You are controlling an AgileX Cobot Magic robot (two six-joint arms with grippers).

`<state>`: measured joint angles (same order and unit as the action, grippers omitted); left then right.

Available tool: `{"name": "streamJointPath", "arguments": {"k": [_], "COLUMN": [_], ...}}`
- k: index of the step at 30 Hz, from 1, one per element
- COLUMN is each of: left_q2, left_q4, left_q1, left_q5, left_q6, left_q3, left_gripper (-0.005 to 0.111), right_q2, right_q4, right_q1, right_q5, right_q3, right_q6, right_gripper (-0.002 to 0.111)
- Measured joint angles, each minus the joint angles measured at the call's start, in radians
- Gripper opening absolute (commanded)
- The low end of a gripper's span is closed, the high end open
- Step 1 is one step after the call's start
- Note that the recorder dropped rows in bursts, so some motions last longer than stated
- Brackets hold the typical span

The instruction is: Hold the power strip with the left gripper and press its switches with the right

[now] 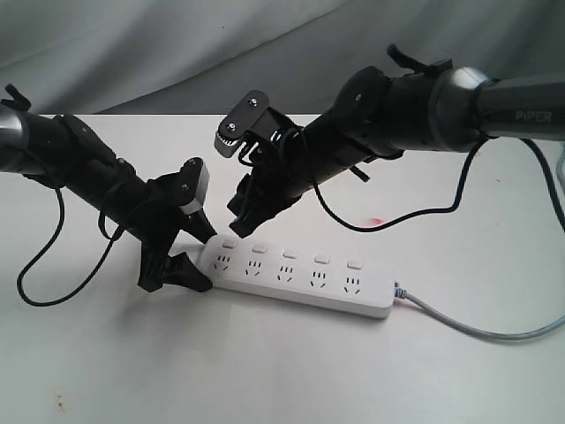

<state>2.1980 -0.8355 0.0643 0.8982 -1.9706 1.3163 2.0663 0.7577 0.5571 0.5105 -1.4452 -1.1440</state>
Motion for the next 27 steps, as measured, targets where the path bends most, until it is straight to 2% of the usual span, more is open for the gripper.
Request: {"name": "streamJointPath", "arguments": {"k": [8,27], "left_q2": [0.0,0.0], "left_q4": [0.0,0.0], "left_q1": [0.0,0.0], "left_q5": [0.0,0.0], "left_q6": [0.0,-0.002], "left_q3": [0.0,0.0], "left_gripper": [0.066,0.066], "right_q2": [0.002,0.116], "right_q4": [0.002,0.079], "right_q1": [0.019,0.05], "right_q5": [0.0,-0.123], "right_q3": [0.0,-0.006], "right_q6": [-0.09,-0.139], "right_gripper": [0.04,0.04]}}
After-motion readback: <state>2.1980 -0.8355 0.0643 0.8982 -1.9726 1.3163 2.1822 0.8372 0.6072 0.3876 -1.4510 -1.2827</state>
